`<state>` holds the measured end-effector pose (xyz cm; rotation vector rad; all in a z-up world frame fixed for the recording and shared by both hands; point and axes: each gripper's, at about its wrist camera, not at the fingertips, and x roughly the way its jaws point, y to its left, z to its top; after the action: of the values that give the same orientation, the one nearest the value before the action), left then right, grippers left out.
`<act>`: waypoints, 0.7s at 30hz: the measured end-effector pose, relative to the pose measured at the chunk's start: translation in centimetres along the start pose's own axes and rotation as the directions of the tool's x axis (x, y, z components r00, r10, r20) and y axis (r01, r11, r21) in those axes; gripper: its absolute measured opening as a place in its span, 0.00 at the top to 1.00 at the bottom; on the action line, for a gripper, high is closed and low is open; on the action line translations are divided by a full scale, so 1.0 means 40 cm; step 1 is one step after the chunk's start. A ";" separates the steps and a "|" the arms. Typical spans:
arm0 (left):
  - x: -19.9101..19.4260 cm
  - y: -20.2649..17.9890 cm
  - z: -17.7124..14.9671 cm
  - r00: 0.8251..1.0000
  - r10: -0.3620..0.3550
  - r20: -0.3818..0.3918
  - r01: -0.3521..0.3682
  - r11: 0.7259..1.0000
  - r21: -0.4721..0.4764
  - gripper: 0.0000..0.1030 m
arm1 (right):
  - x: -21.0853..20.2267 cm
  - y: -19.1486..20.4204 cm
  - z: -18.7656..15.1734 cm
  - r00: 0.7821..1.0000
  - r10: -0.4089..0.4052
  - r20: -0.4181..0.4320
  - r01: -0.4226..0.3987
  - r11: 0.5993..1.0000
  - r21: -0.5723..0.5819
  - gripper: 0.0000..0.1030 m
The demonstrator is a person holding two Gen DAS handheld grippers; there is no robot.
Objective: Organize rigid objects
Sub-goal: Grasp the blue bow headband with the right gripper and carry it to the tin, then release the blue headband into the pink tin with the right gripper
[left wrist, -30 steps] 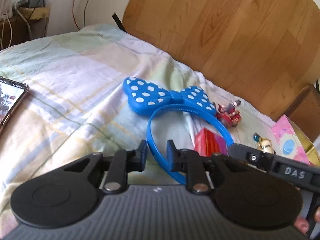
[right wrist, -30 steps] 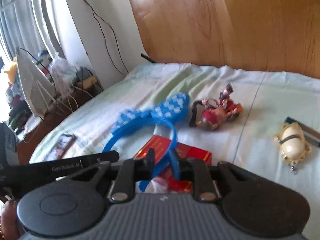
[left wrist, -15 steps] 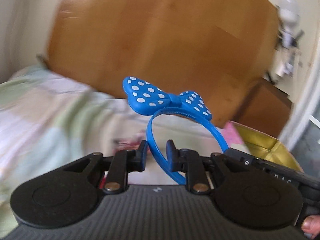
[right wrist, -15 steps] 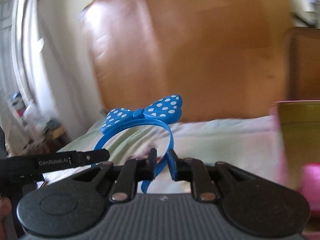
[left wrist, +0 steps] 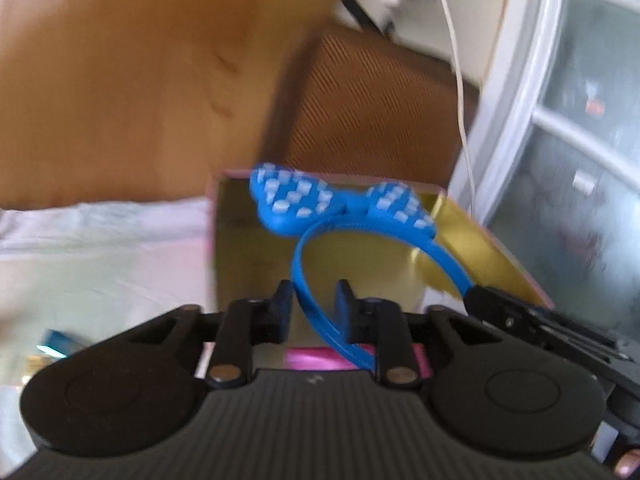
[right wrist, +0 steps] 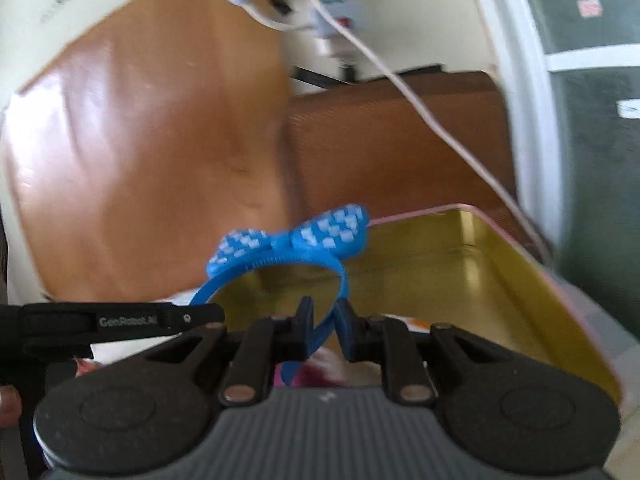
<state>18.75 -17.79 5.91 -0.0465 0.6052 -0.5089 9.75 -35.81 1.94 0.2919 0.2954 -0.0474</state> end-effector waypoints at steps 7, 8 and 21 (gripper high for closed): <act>-0.028 -0.034 -0.024 0.998 0.044 0.036 -0.046 0.997 0.058 0.57 | -0.023 -0.069 -0.041 0.993 -0.062 0.103 0.052 0.994 0.094 0.57; -0.045 -0.033 -0.031 0.997 0.063 0.049 -0.067 0.995 0.072 0.57 | -0.030 -0.064 -0.048 0.991 -0.061 0.120 0.050 0.994 0.097 0.57; -0.172 0.005 -0.104 0.988 0.138 0.076 -0.144 0.987 0.076 0.55 | -0.148 0.042 -0.117 0.981 0.033 0.194 -0.049 0.995 0.083 0.57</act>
<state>11.70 -13.94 6.08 0.0554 0.5143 -0.3928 2.93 -32.83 -0.13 0.3775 0.0955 -0.0474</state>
